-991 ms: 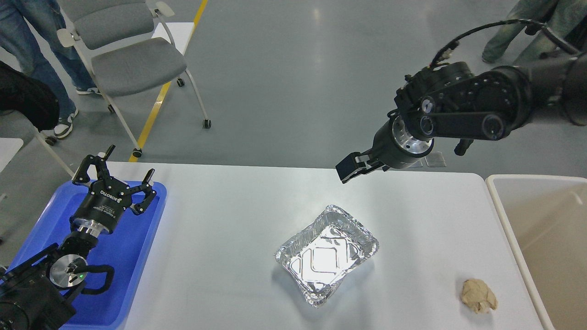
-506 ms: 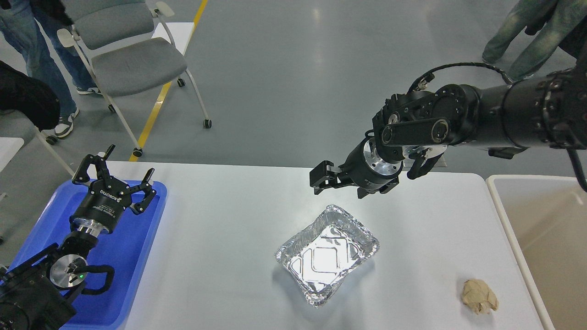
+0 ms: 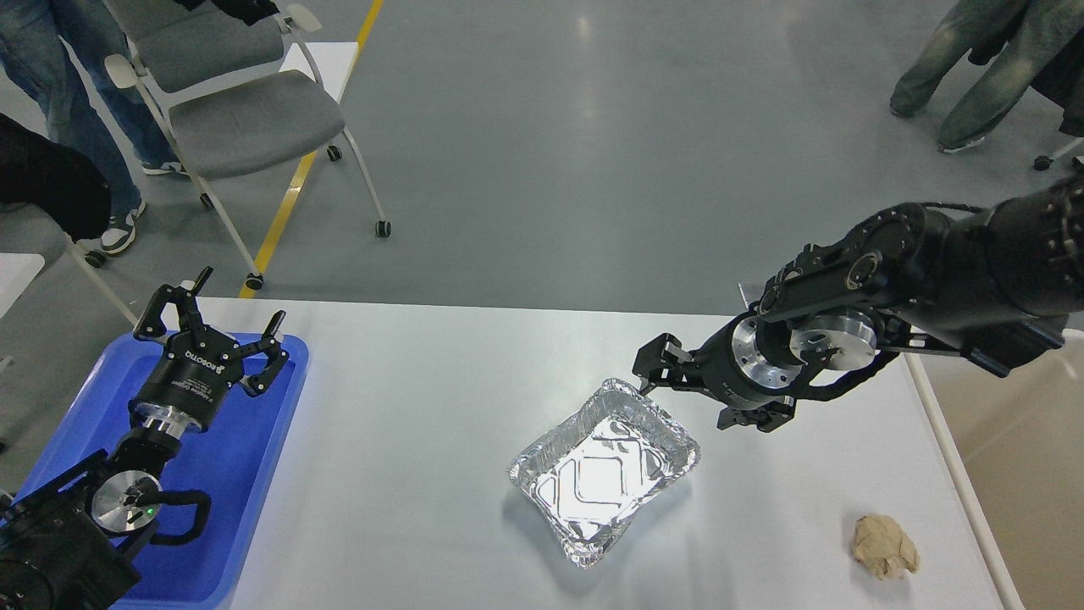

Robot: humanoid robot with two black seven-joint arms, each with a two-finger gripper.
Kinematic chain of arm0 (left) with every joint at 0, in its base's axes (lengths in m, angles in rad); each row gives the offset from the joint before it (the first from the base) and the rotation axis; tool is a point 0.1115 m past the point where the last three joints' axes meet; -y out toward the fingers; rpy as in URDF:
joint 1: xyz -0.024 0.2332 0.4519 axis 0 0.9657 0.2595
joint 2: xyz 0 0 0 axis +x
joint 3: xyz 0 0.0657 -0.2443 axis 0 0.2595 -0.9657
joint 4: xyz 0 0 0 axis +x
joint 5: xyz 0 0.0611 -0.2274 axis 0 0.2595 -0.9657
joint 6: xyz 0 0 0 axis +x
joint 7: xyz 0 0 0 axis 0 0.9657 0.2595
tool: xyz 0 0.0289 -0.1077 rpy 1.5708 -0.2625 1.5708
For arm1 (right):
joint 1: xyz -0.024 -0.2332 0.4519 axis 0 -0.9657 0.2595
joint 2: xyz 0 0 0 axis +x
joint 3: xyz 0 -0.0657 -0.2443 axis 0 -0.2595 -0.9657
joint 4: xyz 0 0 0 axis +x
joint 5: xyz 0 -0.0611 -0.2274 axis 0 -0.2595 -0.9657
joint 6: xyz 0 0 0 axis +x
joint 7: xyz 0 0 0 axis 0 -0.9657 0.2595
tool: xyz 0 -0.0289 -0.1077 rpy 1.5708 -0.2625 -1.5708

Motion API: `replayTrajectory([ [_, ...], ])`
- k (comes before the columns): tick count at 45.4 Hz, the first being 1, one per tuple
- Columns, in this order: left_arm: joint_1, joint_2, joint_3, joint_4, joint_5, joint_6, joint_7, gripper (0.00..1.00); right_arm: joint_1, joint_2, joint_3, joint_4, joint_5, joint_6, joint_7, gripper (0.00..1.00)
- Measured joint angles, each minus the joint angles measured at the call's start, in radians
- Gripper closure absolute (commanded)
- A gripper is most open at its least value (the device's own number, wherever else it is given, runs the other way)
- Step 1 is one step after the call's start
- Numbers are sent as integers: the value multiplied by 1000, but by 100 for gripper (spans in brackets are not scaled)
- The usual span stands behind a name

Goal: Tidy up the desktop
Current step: 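Move the right gripper over the foil tray and lower it to its rim, then close the right gripper on the rim of the foil tray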

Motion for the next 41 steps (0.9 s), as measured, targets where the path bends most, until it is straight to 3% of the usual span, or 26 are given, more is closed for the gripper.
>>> replayTrajectory([
  [16,0,0,0,0,0,0,0,1,-116,-18,32,96,27,-192,-4,2],
  [41,0,0,0,0,0,0,0,1,-298,4,171,86,16,-473,-3,2],
])
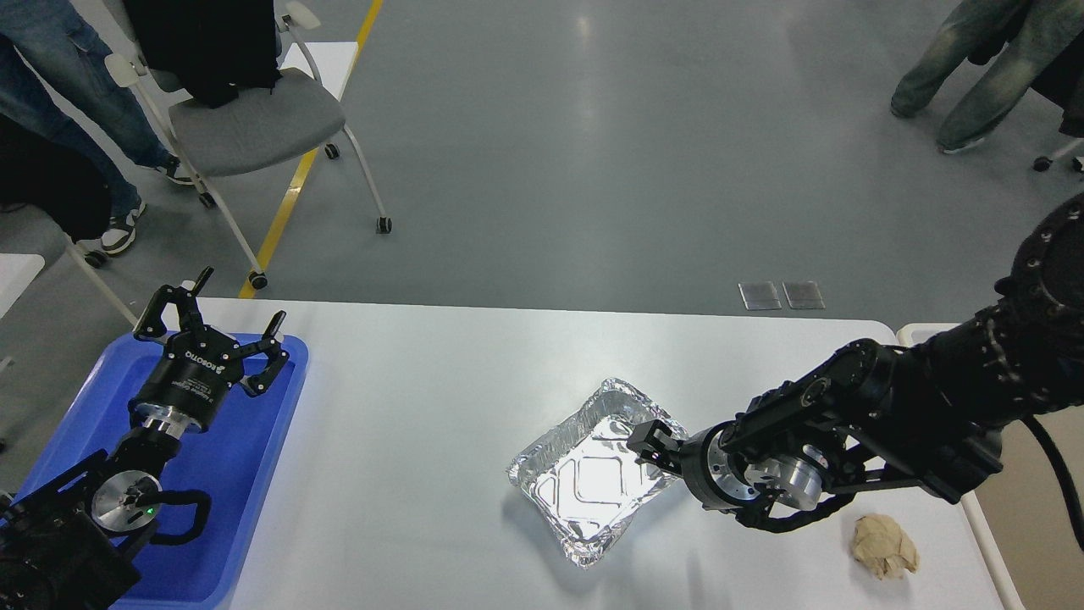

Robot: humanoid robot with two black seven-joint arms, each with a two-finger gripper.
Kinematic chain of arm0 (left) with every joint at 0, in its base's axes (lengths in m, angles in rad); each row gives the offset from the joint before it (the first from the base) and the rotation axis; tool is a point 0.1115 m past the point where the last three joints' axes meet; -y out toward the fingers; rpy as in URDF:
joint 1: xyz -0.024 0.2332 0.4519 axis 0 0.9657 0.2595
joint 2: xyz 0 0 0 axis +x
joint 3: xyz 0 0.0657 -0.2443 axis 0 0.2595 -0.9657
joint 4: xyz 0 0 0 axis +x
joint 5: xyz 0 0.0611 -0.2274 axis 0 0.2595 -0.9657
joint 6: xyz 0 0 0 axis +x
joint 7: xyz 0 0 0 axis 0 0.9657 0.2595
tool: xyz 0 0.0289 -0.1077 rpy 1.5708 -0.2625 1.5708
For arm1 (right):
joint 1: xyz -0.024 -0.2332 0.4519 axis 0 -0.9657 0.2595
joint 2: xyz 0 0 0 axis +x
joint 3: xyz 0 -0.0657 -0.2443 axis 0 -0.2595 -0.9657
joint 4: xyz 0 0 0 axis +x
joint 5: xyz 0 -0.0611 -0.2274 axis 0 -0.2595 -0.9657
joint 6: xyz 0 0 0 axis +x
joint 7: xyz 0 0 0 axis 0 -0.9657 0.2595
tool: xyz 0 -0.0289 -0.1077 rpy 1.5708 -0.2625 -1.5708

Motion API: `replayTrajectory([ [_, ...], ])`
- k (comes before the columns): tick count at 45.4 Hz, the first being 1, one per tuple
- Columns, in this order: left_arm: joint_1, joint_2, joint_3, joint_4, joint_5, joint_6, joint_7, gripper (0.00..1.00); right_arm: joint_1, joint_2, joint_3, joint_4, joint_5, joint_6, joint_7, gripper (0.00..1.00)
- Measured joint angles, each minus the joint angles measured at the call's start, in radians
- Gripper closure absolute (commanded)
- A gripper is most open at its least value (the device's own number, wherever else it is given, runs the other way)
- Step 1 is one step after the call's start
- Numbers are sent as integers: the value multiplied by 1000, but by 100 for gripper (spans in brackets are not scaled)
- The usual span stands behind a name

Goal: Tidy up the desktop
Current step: 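Close the right gripper on the rim of the foil tray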

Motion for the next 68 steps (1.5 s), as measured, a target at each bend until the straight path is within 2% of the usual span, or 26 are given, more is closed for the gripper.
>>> replayTrajectory([
  [24,0,0,0,0,0,0,0,1,-155,43,47,-83,-90,-145,8,6],
  [38,0,0,0,0,0,0,0,1,-215,59,66,-146,-96,-179,9,7],
  [51,0,0,0,0,0,0,0,1,-291,86,70,-251,-104,-188,9,14],
  [63,0,0,0,0,0,0,0,1,-354,94,67,-311,-180,-190,9,63],
  [68,0,0,0,0,0,0,0,1,-371,96,64,-321,-213,-190,9,99],
])
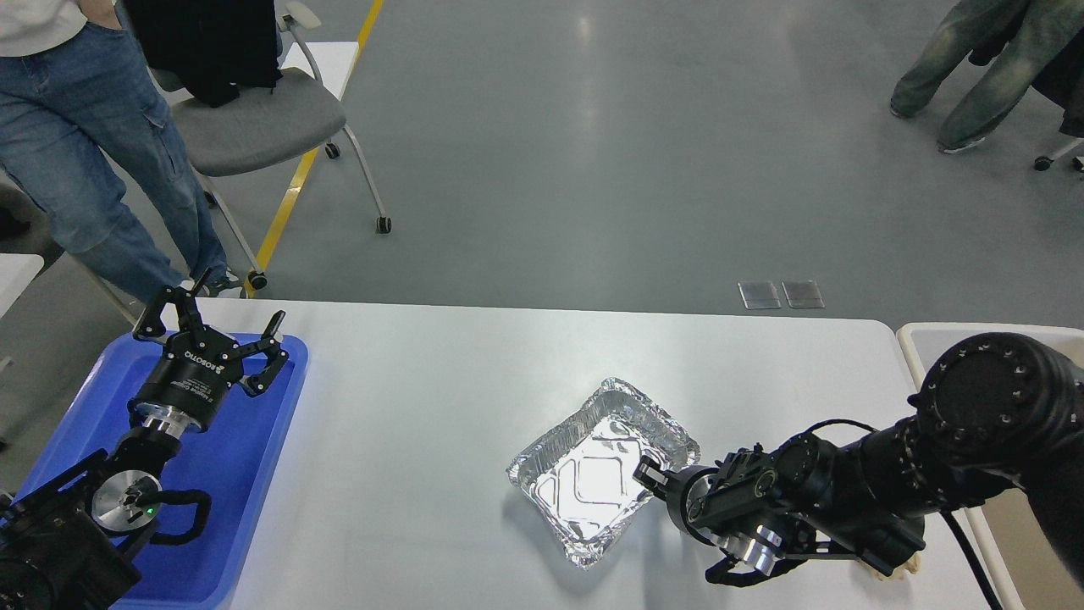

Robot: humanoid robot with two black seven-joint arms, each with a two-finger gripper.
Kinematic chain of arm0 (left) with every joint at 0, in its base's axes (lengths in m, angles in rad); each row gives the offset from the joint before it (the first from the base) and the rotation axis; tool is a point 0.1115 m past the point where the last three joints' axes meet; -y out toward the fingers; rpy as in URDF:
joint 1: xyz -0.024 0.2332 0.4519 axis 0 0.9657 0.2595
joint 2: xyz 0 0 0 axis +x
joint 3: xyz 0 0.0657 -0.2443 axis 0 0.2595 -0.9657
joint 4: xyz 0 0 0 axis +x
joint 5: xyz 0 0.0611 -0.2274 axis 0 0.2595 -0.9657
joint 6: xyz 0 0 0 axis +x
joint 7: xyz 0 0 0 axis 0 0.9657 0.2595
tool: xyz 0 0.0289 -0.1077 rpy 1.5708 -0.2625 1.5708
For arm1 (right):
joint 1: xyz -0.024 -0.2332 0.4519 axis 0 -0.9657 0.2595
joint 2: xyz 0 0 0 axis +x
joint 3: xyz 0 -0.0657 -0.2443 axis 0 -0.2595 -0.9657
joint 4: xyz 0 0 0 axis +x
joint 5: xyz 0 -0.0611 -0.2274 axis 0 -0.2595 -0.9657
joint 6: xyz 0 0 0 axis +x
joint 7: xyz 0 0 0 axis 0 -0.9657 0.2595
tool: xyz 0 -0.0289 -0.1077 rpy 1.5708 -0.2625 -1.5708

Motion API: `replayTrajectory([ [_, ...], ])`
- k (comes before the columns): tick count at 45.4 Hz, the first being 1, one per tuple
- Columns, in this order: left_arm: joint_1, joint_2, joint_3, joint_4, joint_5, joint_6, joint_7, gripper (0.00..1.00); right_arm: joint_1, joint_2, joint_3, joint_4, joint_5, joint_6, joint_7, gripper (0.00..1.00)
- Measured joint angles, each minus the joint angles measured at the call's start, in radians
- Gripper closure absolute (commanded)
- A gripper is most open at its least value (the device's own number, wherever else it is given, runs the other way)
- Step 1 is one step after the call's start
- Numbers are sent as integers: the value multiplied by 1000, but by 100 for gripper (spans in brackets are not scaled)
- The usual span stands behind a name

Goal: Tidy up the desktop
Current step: 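Close the right gripper on the rim of the foil tray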

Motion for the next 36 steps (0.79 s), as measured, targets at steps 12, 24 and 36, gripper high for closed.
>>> replayTrajectory([
  [12,0,0,0,0,0,0,0,1,-17,2,-2,-9,-31,3,2,100],
  [24,0,0,0,0,0,0,0,1,37,-9,-7,24,-43,13,2,100],
  [36,0,0,0,0,0,0,0,1,265,-124,-60,138,-55,134,2,100],
])
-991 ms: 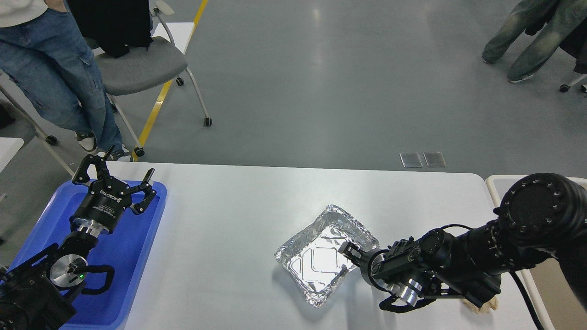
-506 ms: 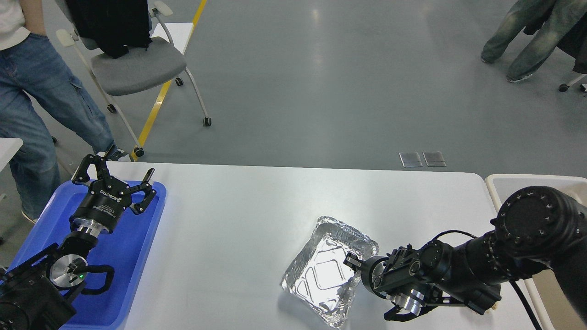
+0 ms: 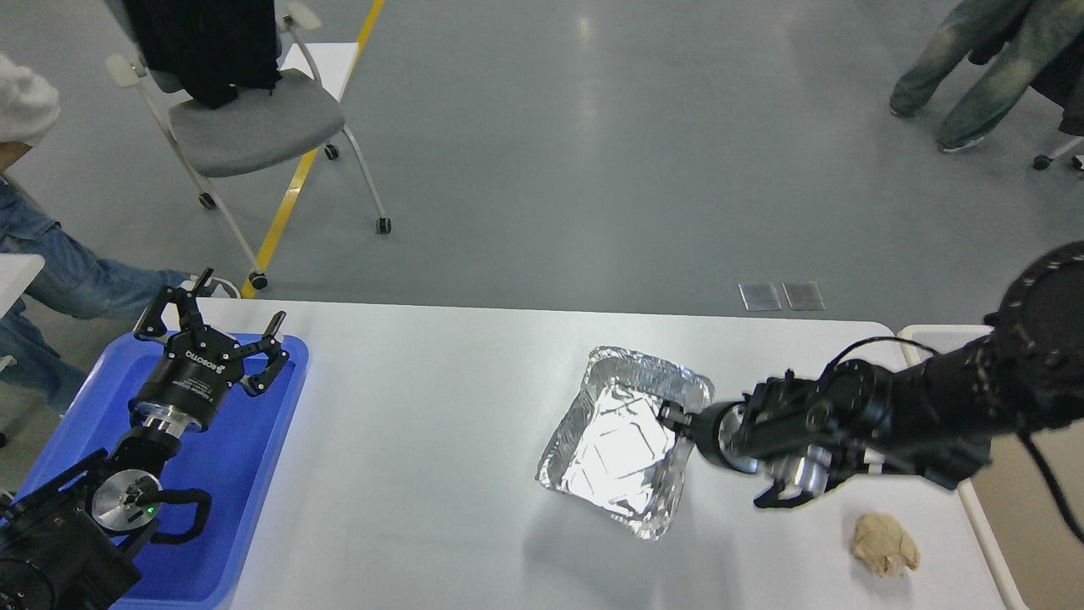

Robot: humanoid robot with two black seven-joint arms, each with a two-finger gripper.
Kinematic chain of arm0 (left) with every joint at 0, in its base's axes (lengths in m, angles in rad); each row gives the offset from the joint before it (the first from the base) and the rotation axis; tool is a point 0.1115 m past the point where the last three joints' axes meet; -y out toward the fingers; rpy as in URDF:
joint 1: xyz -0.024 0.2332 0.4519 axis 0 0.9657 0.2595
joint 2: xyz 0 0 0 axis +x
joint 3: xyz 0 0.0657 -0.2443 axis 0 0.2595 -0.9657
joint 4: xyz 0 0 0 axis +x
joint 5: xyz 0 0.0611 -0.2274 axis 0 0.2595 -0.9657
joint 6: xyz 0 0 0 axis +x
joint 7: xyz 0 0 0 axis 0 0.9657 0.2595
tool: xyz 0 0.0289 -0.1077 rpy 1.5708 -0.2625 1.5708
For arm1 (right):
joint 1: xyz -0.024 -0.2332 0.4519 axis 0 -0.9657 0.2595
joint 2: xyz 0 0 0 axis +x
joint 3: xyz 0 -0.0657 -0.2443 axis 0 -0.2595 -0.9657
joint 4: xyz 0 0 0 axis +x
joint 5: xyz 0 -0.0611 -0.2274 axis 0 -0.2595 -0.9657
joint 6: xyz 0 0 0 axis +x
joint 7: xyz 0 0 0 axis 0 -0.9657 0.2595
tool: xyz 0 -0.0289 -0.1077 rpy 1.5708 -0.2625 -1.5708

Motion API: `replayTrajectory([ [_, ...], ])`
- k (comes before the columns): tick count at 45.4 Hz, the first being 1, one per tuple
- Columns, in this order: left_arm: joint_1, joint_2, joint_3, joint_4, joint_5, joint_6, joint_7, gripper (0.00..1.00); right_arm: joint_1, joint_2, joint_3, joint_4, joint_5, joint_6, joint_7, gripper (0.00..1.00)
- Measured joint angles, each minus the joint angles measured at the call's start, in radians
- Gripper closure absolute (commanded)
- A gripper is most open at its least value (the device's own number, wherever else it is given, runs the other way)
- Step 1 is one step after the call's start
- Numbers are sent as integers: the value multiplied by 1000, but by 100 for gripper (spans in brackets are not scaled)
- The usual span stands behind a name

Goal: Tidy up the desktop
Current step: 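Close the right gripper on the rim of the foil tray, then lift the foil tray with the right gripper toward the white bin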

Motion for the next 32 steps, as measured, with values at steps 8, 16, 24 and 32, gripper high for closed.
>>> replayTrajectory([
  [8,0,0,0,0,0,0,0,1,203,-92,-56,36,-7,193,-3,100],
  [16,0,0,0,0,0,0,0,1,380,-149,-103,54,-43,377,-5,100],
  [24,1,0,0,0,0,0,0,1,496,-173,-136,62,-104,523,-6,100],
  [32,1,0,-1,0,0,0,0,1,594,-184,-154,64,-146,641,-6,100],
])
